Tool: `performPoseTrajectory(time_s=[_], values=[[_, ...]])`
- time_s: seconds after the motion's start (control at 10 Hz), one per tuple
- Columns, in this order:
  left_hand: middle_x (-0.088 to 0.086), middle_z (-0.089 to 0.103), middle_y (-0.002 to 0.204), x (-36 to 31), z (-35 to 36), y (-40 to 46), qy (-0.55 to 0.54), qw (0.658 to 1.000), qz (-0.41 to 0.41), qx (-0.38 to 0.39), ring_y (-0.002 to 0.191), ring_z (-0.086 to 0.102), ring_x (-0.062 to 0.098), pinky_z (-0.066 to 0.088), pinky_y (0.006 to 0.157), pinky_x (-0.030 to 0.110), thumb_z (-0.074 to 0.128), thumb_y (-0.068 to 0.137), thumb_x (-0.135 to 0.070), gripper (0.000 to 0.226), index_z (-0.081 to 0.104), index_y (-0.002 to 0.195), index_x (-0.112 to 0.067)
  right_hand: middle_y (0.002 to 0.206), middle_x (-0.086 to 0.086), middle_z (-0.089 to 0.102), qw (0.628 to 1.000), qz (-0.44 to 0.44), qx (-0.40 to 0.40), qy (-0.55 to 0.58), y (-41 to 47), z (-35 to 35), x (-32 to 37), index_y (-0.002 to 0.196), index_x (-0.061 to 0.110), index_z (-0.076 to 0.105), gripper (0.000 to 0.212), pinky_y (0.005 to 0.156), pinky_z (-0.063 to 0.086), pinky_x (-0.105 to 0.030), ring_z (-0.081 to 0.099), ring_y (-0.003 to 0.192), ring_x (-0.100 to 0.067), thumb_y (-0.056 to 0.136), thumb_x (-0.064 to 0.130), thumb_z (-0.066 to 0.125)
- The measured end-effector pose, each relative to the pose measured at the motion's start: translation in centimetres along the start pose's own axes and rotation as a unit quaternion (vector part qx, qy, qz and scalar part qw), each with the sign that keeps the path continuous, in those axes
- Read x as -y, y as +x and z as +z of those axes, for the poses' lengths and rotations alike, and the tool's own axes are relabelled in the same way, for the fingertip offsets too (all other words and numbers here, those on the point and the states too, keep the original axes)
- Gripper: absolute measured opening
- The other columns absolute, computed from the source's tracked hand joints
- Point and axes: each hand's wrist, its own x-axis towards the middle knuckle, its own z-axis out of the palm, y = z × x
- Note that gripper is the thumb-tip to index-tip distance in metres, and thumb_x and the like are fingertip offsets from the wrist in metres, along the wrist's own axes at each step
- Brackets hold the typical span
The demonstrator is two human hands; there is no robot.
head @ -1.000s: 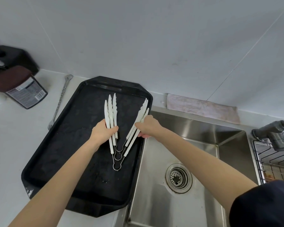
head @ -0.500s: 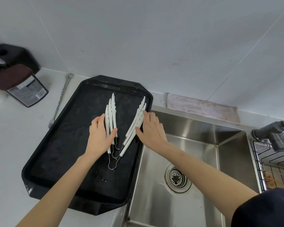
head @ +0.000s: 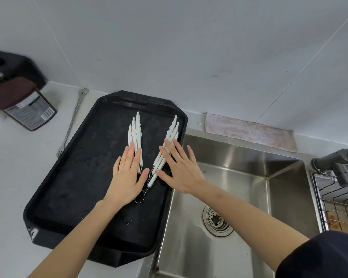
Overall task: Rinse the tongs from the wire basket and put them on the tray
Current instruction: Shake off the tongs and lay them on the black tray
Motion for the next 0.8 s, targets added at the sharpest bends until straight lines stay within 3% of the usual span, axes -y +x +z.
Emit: performPoseTrajectory(time_s=[0.2, 0.3, 0.5, 0.8], values=[[0.004, -0.005, 0.157, -0.8, -0.2, 1.9, -0.026, 1.000, 0.005, 0.013, 0.144, -0.006, 0.013, 0.004, 0.119, 0.037, 0.015, 0.085, -0.056, 0.079, 0.011, 0.149, -0.009, 0.161, 0.003, -0.007, 1.000, -0.006, 0.017, -0.018, 1.3, -1.1, -2.2, 0.150, 0.024, 0.004, 0.069, 0.118, -0.006, -0.046, -0.012, 0.147, -0.017, 0.093, 0.056, 0.027], [0.007, -0.002, 0.159, -1.2, -0.6, 2.7, -0.052, 0.998, -0.004, 0.019, 0.147, -0.003, 0.017, 0.007, 0.120, 0.037, 0.037, 0.096, -0.037, 0.065, 0.012, 0.148, -0.008, 0.161, 0.004, -0.005, 0.999, -0.019, 0.018, -0.030, 1.8, -1.5, -2.9, 0.150, 0.026, 0.005, 0.067, 0.118, -0.005, -0.045, -0.010, 0.148, -0.017, 0.093, 0.055, 0.024], [0.007, 0.002, 0.160, -1.0, -1.2, 3.1, -0.048, 0.999, -0.002, 0.019, 0.148, 0.002, 0.018, 0.009, 0.119, 0.035, 0.038, 0.097, -0.030, 0.061, 0.013, 0.148, -0.008, 0.161, 0.003, -0.002, 0.999, -0.032, 0.005, -0.026, 1.8, -1.6, -3.1, 0.150, 0.025, 0.006, 0.069, 0.119, -0.004, -0.043, -0.007, 0.148, -0.018, 0.089, 0.054, 0.018], [0.008, 0.003, 0.160, -3.0, -3.8, 3.7, -0.017, 0.998, -0.039, 0.039, 0.148, 0.000, 0.024, 0.006, 0.119, 0.042, 0.032, 0.098, -0.034, 0.060, 0.010, 0.149, -0.011, 0.161, 0.002, -0.002, 0.999, 0.029, -0.027, -0.014, 0.4, -4.3, -3.4, 0.150, 0.025, 0.003, 0.068, 0.118, -0.005, -0.047, -0.006, 0.148, -0.022, 0.094, 0.052, 0.030]])
